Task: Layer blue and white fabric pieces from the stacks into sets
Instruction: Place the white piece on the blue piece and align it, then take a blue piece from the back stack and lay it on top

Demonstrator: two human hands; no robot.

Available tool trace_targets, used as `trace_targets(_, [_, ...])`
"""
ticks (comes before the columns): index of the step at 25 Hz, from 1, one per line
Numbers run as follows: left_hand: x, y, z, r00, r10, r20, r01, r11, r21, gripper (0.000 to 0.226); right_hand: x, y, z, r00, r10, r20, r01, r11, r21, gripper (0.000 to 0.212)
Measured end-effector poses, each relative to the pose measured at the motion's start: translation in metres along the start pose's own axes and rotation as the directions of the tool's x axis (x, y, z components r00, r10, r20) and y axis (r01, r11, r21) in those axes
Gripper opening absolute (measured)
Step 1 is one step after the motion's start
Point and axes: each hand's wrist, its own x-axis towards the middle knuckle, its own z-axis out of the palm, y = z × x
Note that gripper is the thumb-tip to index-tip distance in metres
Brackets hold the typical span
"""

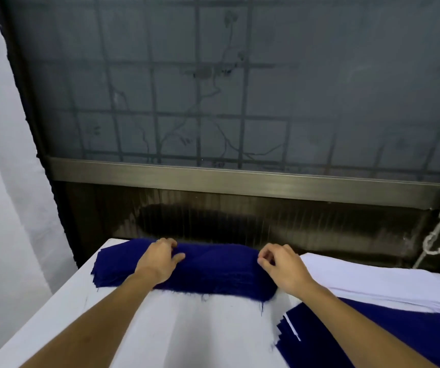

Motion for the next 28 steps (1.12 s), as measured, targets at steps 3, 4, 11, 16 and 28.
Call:
trace_targets(3, [0.012, -0.005, 0.013, 1.0, -0.02, 0.011, 0.021, 0.999, -0.025, 0.013, 0.026, -0.008, 0.015, 0.998, -0.058, 0.005, 0.058, 0.996, -0.07, 0.009])
trace_targets(4, [0.015, -0.007, 0.016, 1.0, -0.009, 0.029, 0.01, 1.0, -0.028, 0.01, 0.032, -0.011, 0.02, 0.997, -0.081, 0.013, 0.082, 0.992, -0.096, 0.013])
trace_targets(11, [0.014, -0.018, 0.022, 0.924, 0.355, 0.142, -0.38, 0.894, 0.237, 0.011, 0.061, -0.041, 0.051, 0.965, -0.217, 0.147, 0.238, 0.961, -0.142, 0.052])
trace_targets(16, [0.021, -0.019, 0.016, 0.902, 0.393, 0.176, -0.418, 0.899, 0.135, 0.013, 0.068, -0.057, 0.066, 0.954, -0.227, 0.194, 0.247, 0.965, -0.085, 0.05])
trace_targets(28, [0.03, -0.05, -0.036, 0.976, 0.173, 0.133, -0.206, 0.928, 0.311, 0.041, 0.056, -0.012, 0.015, 0.987, -0.011, 0.161, -0.011, 0.991, 0.137, 0.006])
